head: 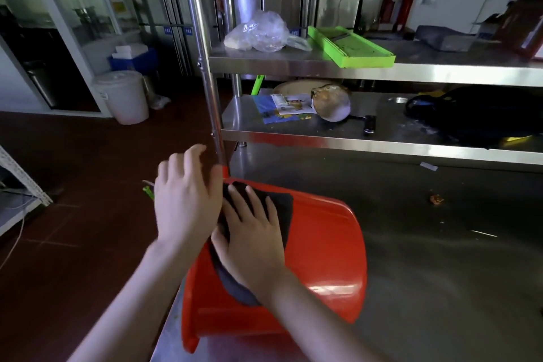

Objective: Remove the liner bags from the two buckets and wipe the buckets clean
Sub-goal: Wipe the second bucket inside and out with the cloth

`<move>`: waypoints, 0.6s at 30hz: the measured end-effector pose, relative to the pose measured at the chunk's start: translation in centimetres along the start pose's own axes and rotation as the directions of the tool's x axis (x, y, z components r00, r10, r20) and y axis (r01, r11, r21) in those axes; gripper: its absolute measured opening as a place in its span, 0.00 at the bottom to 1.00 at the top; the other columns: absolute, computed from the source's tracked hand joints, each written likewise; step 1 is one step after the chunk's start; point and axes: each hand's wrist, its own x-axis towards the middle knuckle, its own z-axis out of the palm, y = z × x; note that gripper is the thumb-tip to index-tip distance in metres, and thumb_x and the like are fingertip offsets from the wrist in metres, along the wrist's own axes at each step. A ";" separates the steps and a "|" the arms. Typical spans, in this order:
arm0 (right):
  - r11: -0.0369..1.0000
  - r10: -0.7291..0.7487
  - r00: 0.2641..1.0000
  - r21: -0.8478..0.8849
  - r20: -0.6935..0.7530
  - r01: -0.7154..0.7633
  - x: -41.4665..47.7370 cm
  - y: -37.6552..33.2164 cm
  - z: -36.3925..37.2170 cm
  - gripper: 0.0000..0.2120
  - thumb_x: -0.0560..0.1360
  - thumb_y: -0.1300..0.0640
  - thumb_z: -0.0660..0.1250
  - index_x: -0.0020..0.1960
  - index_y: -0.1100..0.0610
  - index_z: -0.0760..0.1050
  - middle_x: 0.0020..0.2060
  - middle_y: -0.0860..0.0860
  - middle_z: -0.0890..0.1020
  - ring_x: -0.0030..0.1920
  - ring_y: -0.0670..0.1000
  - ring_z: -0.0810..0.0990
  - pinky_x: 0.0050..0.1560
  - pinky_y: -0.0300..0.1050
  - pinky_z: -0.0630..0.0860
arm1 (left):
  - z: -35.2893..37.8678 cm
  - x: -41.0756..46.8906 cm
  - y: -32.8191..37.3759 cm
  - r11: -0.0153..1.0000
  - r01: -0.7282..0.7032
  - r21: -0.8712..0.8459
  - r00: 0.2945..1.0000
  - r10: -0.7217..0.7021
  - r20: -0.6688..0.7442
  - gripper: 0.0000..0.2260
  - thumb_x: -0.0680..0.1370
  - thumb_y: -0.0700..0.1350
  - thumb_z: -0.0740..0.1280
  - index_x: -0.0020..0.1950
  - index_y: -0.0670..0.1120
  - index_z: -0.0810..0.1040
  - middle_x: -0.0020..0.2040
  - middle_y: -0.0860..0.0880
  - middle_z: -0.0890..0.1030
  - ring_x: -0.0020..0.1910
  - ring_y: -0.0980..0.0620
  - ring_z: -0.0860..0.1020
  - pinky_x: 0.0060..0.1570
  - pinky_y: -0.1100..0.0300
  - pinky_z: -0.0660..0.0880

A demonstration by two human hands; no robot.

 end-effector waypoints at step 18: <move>0.911 0.406 0.913 -0.097 0.035 -0.401 1.6 11.6 -3.1 0.23 0.78 0.40 0.54 0.67 0.50 0.73 0.70 0.47 0.72 0.72 0.53 0.66 0.72 0.55 0.59 | 2.5 -5.7 -0.5 0.785 0.371 -0.497 0.908 -0.193 0.373 0.20 0.80 0.60 0.51 0.72 0.66 0.61 0.31 0.48 0.81 0.23 0.54 0.77 0.21 0.64 0.70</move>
